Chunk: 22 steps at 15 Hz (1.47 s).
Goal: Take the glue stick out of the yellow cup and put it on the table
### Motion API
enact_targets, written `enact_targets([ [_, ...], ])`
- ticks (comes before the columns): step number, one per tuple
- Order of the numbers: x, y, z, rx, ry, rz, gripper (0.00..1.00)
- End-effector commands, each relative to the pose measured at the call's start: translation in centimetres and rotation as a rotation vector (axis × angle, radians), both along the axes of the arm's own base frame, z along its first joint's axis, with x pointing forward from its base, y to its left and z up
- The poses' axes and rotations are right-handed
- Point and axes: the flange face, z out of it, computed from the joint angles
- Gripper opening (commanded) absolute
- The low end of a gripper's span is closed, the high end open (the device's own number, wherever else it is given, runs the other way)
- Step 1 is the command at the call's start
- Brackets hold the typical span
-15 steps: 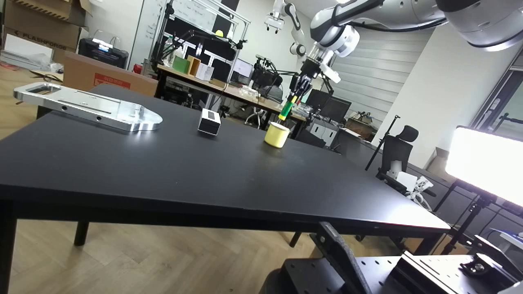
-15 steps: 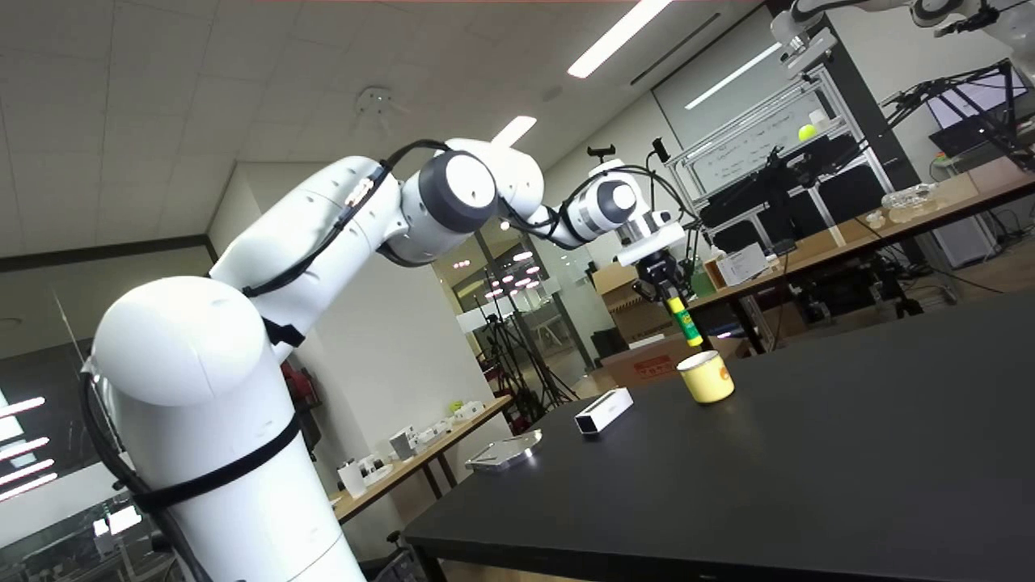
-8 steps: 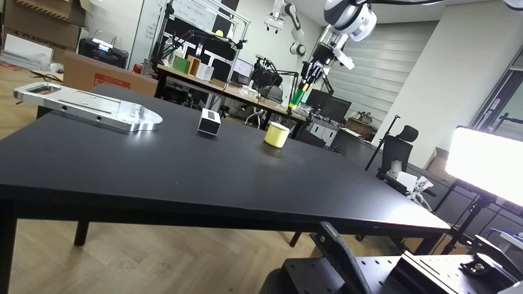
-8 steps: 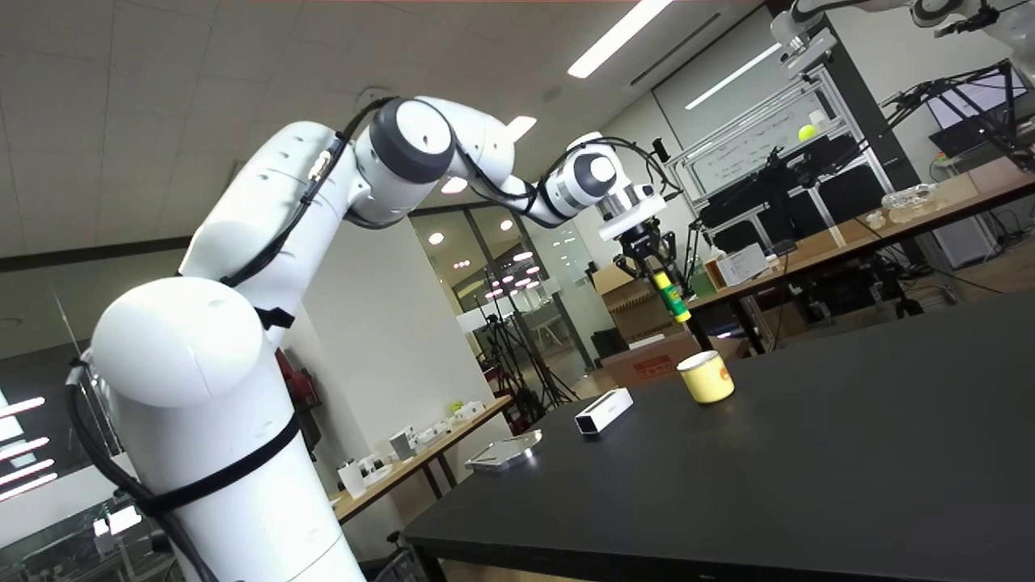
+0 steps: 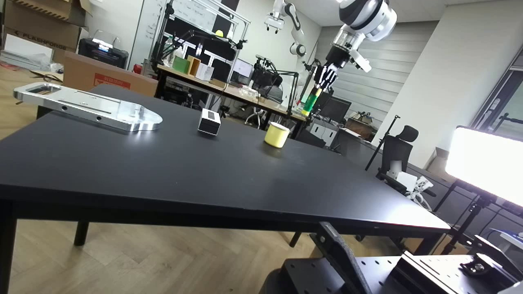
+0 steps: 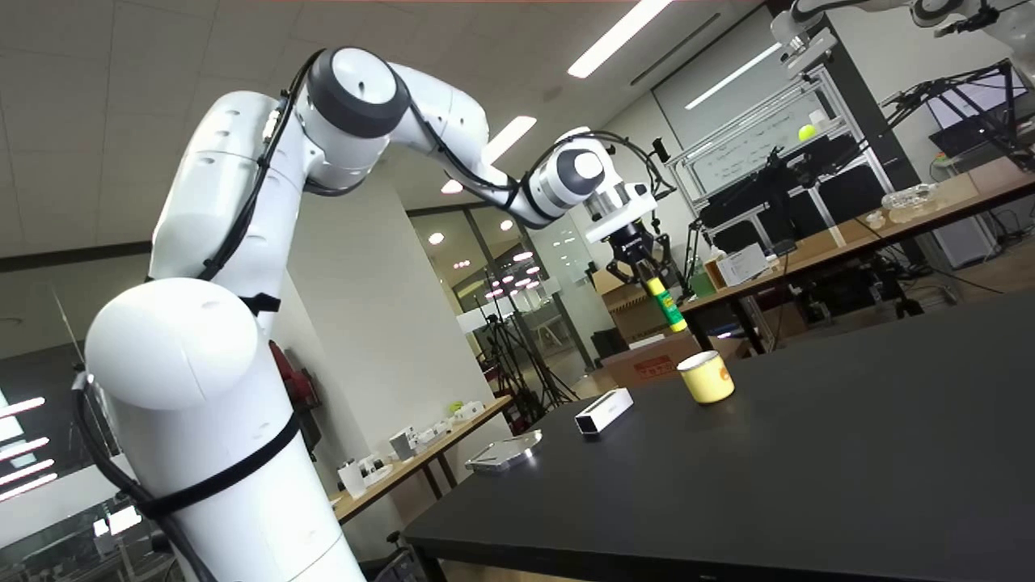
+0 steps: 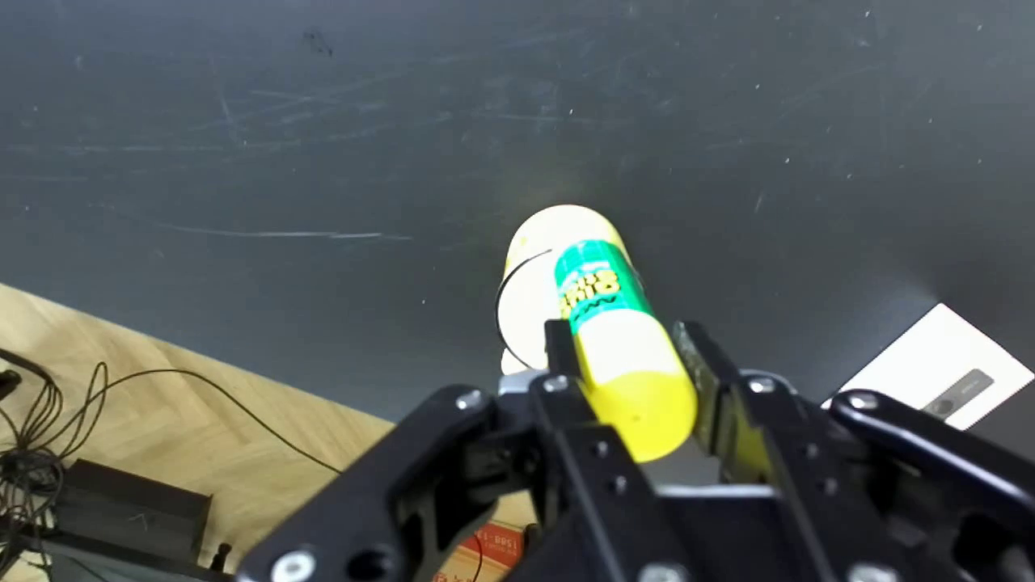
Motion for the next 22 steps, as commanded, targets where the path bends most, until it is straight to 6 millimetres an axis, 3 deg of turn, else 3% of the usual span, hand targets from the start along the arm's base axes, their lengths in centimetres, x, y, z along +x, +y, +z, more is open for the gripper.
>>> enact_targets([
  [1,-5.5,-0.5,-0.8,-0.001,0.034,-0.024,0.09],
  [4,-9.3,-0.9,-3.3,-0.005,0.062,-0.039,0.09],
  [8,-11.4,-1.5,-7.2,-0.015,0.074,-0.059,0.09],
  [12,-12.1,-1.9,-10.4,-0.016,0.099,-0.072,0.09],
  [22,-11.9,-2.4,-15.5,-0.009,0.086,-0.074,0.09],
])
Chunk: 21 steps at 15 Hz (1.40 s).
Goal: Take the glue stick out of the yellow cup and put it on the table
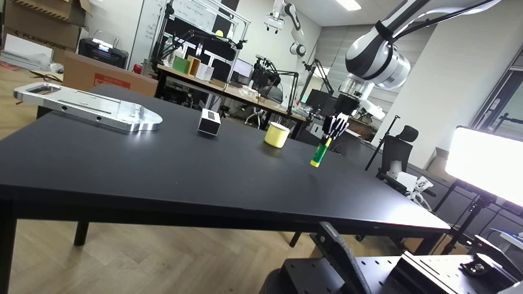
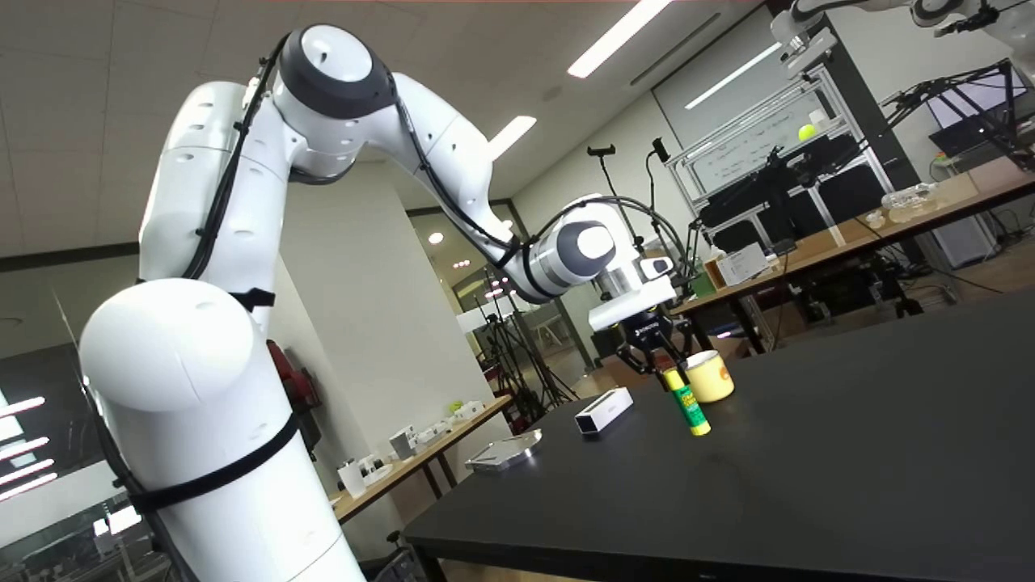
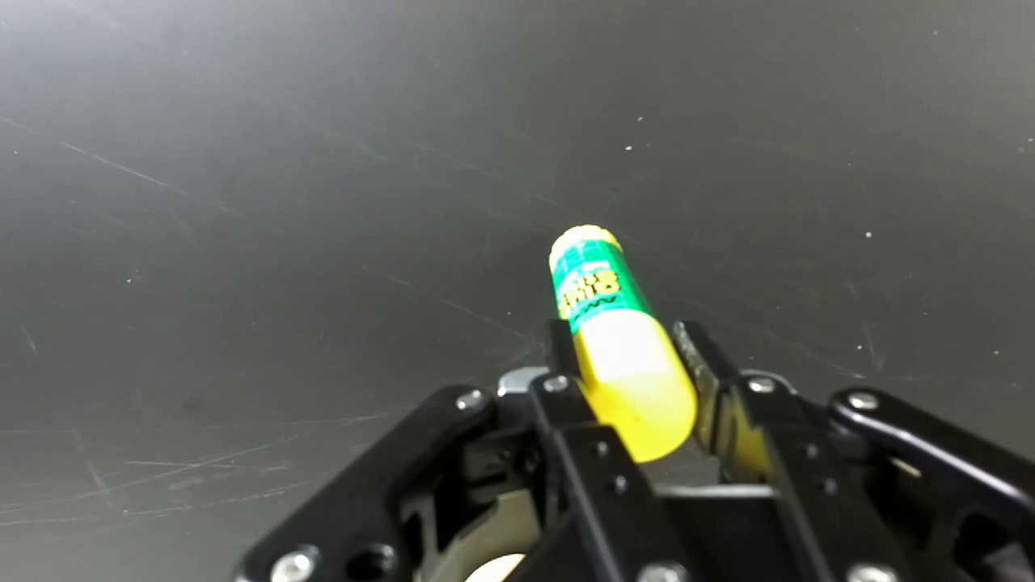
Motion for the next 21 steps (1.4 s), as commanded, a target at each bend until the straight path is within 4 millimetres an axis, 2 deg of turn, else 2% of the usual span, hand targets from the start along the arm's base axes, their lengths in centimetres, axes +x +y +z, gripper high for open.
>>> enact_targets([
  [1,0.2,-0.4,-1.1,0.001,-0.018,-0.018,0.09],
  [7,0.1,-0.8,-2.4,0.002,-0.029,-0.026,0.09],
  [10,0.0,-0.7,-2.2,0.004,-0.032,-0.025,0.09],
  [11,0.0,-0.7,-2.0,0.005,-0.034,-0.029,0.5],
  [12,0.0,-0.7,-1.9,0.009,-0.035,-0.027,0.6],
  [18,0.1,-0.2,-0.4,0.012,-0.064,-0.027,0.98],
  [21,0.1,-0.1,0.8,0.008,-0.07,-0.024,1.0],
])
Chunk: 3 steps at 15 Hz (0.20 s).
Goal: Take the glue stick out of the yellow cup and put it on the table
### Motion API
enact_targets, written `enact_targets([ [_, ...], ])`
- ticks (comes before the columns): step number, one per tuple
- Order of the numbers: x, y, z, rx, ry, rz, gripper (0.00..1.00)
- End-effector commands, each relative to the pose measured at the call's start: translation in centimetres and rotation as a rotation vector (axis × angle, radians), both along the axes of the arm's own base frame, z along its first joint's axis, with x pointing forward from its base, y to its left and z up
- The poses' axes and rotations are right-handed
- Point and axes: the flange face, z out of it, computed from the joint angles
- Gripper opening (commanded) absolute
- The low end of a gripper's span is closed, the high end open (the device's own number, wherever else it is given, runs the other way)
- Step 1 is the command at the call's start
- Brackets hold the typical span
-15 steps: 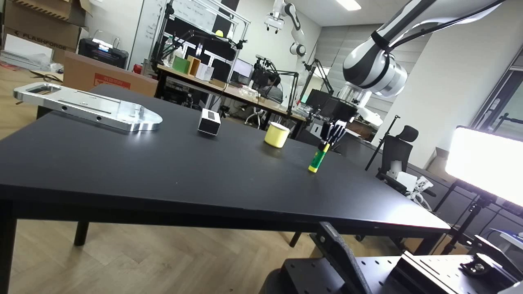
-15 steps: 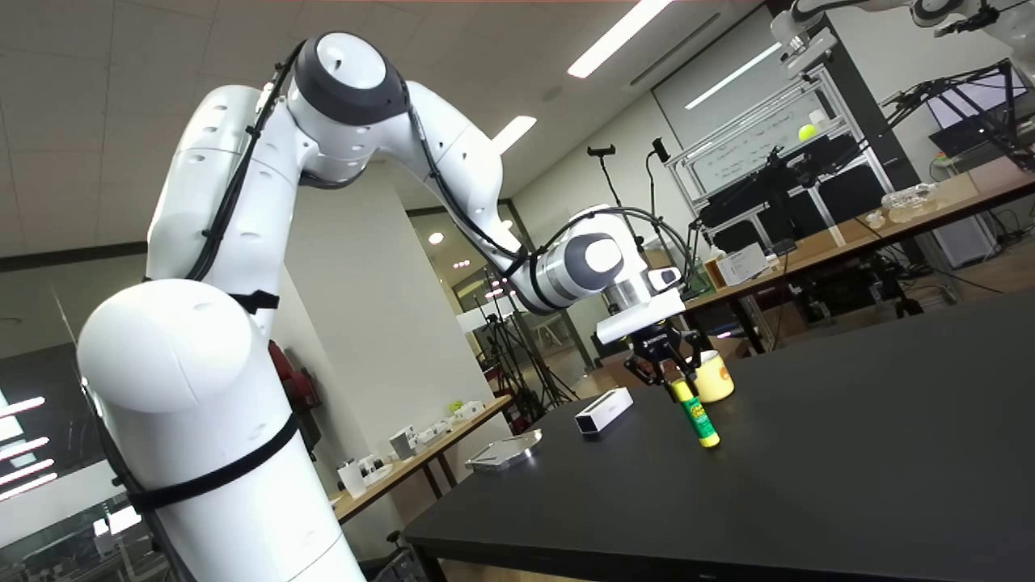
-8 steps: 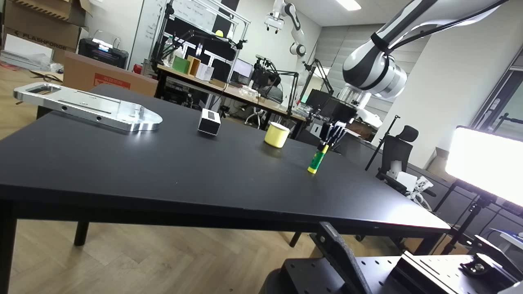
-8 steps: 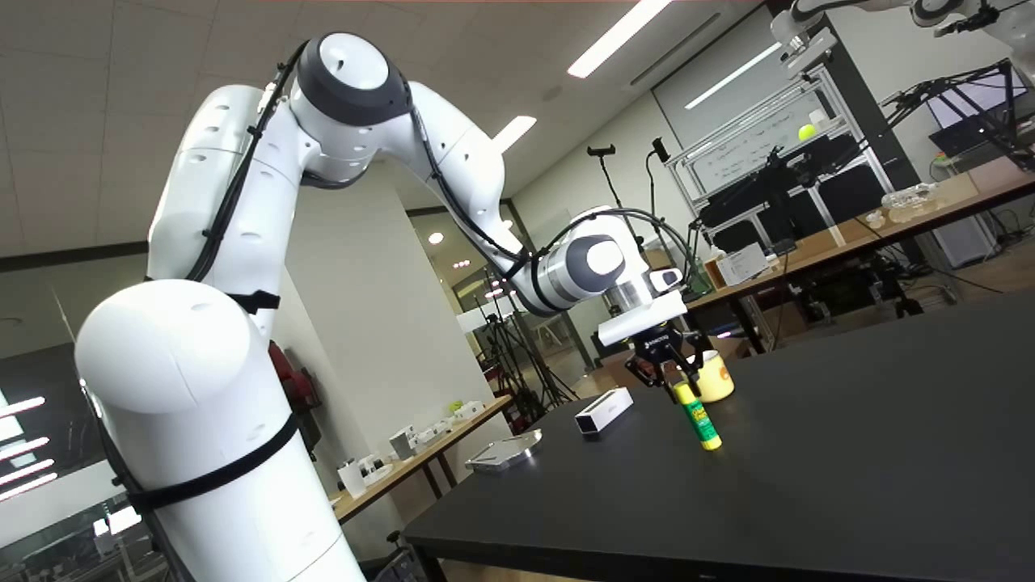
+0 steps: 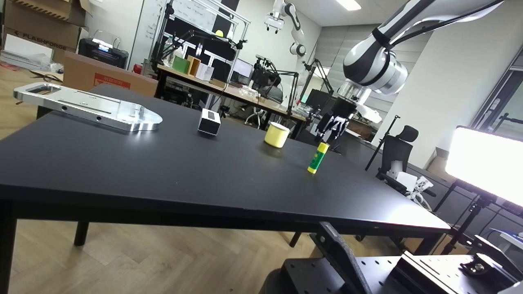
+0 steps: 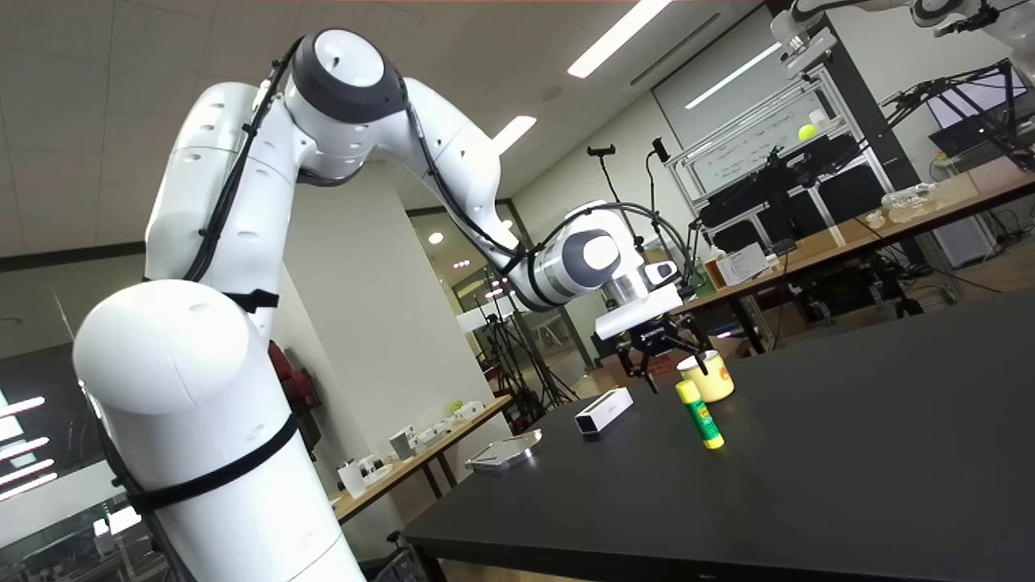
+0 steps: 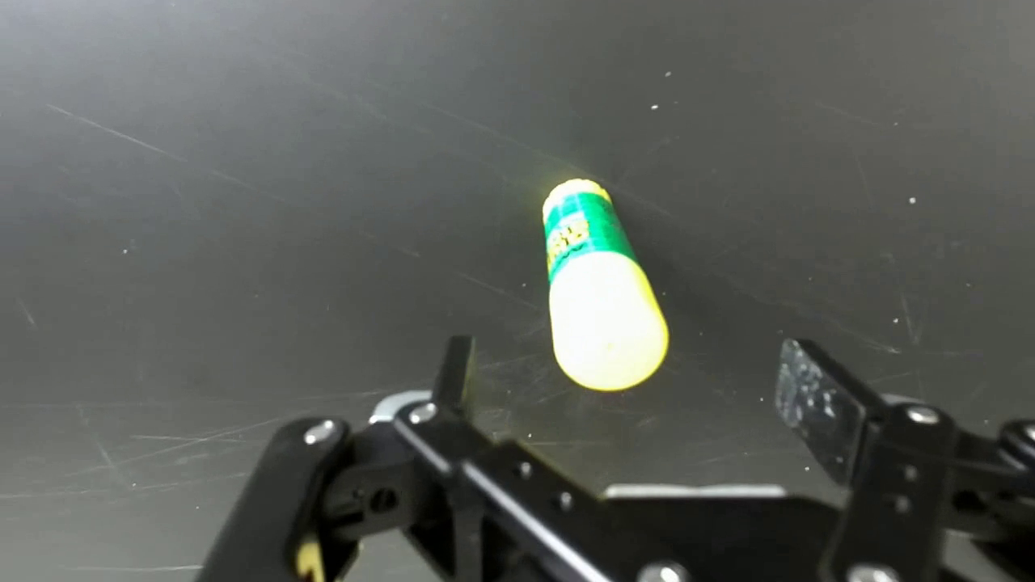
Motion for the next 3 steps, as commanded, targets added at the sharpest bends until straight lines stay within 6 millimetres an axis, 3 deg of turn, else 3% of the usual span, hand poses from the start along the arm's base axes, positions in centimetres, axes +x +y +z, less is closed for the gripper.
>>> enact_targets([
  [1,-0.4,0.1,2.1,-0.003,-0.011,-0.016,1.0],
  [2,0.2,0.0,0.9,-0.002,-0.01,0.001,1.0],
  [3,0.2,0.0,1.2,-0.003,-0.014,0.001,1.0],
])
